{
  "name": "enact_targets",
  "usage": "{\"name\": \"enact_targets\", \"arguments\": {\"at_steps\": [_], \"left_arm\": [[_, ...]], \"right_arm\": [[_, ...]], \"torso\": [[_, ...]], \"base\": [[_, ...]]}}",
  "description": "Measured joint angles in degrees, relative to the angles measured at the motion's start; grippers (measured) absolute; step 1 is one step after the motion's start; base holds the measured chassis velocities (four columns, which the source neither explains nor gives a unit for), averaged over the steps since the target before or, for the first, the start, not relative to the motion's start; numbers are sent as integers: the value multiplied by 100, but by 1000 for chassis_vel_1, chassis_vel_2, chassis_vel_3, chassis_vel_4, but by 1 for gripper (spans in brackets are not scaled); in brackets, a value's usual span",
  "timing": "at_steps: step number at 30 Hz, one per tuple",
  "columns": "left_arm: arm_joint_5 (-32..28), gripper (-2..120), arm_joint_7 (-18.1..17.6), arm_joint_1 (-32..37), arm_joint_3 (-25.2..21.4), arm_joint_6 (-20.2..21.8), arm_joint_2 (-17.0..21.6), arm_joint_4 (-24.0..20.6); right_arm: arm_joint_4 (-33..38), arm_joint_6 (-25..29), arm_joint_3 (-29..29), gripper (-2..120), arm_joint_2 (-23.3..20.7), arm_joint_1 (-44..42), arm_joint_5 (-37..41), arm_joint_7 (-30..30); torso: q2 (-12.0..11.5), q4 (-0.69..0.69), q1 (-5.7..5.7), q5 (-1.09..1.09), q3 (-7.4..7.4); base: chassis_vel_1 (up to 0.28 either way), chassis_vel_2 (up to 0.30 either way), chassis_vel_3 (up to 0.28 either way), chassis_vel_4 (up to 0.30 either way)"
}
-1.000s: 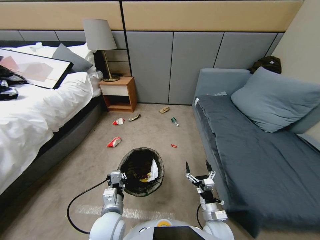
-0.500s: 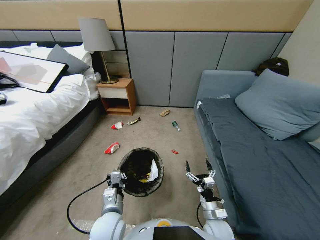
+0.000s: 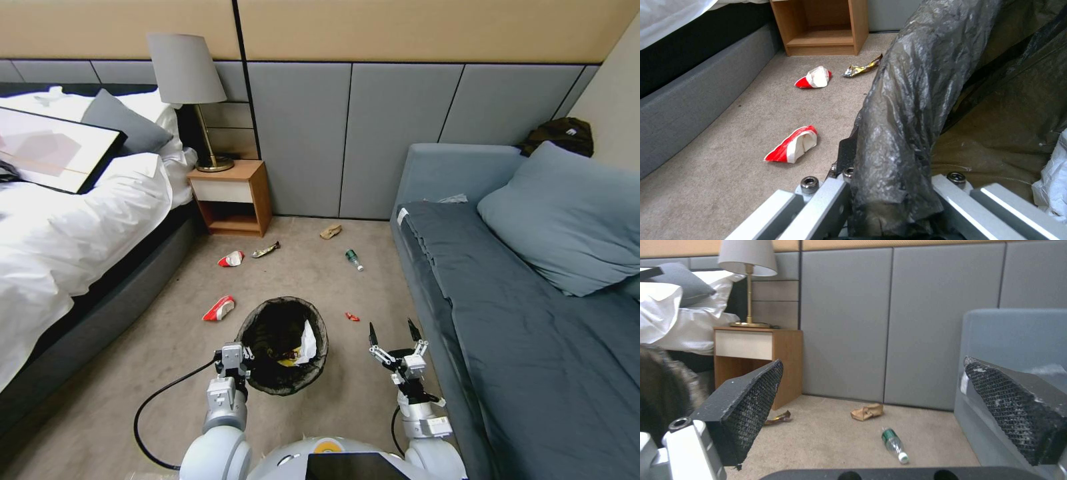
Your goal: Pick up the trash bin, then pick up the garbage from the floor and place it into the trash bin.
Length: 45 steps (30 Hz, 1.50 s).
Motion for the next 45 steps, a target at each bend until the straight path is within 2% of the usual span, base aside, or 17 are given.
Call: {"name": "enact_targets", "arguments": {"at_steps": [7, 15, 19, 29, 34, 37, 40, 45], "left_arm": [[-2, 0, 1, -1, 0, 7, 4, -10], [-8, 0, 14, -20, -2, 19, 6, -52], [-9, 0, 28, -9, 4, 7, 2, -52], [0, 0, 49, 0, -3, -4, -8, -50], [20, 0, 56, -6, 14, -7, -12, -31], [31, 0, 61, -7, 24, -10, -15, -22], [41, 0, 67, -16, 34, -15, -22, -4], [72, 0, 71, -17, 72, -21, -44, 16]], "right_arm": [[-7, 17, 24, 100, -6, 45, -87, -28], [-178, -182, 7, 100, -231, 682, -162, -71], [-353, -126, 26, 100, -291, 1128, -161, -440], [-644, -356, -156, 100, -413, 1803, -203, -610], [-897, -503, -227, 100, -529, 2154, -156, -877], [-1113, -720, -297, 100, -640, 2413, -131, -1068], [-1462, -1184, -390, 100, -846, 2784, -71, -1315], [-1997, -1412, -433, 100, -1031, 3180, -236, -1549]], "torso": [[0, 0, -1, 0, 0], [0, 0, -1, 1, 0], [0, 1, -1, 1, 0], [0, 0, -1, 0, 0], [0, 1, 0, 0, 0], [0, -3, 0, 1, 0], [0, 1, 0, 1, 0], [0, 0, 0, 1, 0]], "base": [[0, 0, 0, 0], [0, 0, 0, 0], [0, 0, 0, 0], [0, 0, 0, 0], [0, 0, 0, 0], [0, 0, 0, 0], [0, 0, 0, 0], [0, 0, 0, 0]]}}
